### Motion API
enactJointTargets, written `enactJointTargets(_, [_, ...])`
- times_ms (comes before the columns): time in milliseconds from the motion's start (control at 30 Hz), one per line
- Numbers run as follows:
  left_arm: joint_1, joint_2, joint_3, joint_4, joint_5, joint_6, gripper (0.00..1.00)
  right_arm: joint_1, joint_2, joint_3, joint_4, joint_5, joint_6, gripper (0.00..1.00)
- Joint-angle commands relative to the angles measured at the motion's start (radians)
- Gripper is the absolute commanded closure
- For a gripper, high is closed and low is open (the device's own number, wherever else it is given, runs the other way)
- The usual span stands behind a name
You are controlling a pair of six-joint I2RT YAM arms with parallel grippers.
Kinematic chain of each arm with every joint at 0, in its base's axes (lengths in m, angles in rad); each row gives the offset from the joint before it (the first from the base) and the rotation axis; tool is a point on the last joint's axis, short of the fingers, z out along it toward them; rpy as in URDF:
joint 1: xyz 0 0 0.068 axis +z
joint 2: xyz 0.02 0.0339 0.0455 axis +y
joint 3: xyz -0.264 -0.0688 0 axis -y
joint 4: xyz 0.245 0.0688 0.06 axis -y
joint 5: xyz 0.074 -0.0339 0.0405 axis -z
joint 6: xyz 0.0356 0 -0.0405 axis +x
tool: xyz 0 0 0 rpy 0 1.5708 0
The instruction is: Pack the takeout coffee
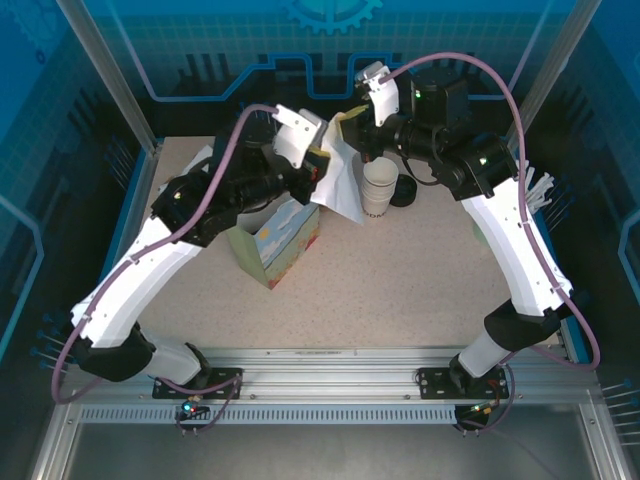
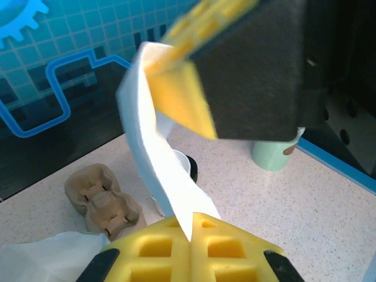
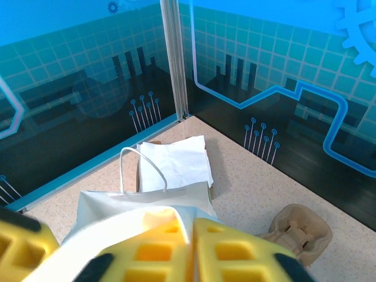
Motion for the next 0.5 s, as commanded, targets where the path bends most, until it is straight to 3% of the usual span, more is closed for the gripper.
enactJointTargets(0, [0.053,-0.054,0.059,0.009,0.076,0.020,1.00,-0.008,-0.059,-0.017,0.001,-0.007,-0.014,0.61])
enactJointTargets(67, [0.107,-0.058,0.093,-0.010,0.118,0.019,1.00,-0.020,-0.106,-0.058,0.015,-0.012,-0.020,0.48])
enactJointTargets(167, [0.166,-0.069,0.146,-0.061,0.157,0.035,1.00,-0.040,-0.184,-0.131,0.039,-0.008,-0.025,0.40])
enactJointTargets(367, [0.306,-0.085,0.199,-0.179,0.217,0.063,1.00,-0.073,-0.286,-0.240,0.063,0.014,-0.028,0.38])
enactJointTargets(467, [0.368,-0.088,0.212,-0.244,0.326,0.123,1.00,-0.081,-0.299,-0.274,0.067,0.013,-0.021,0.38])
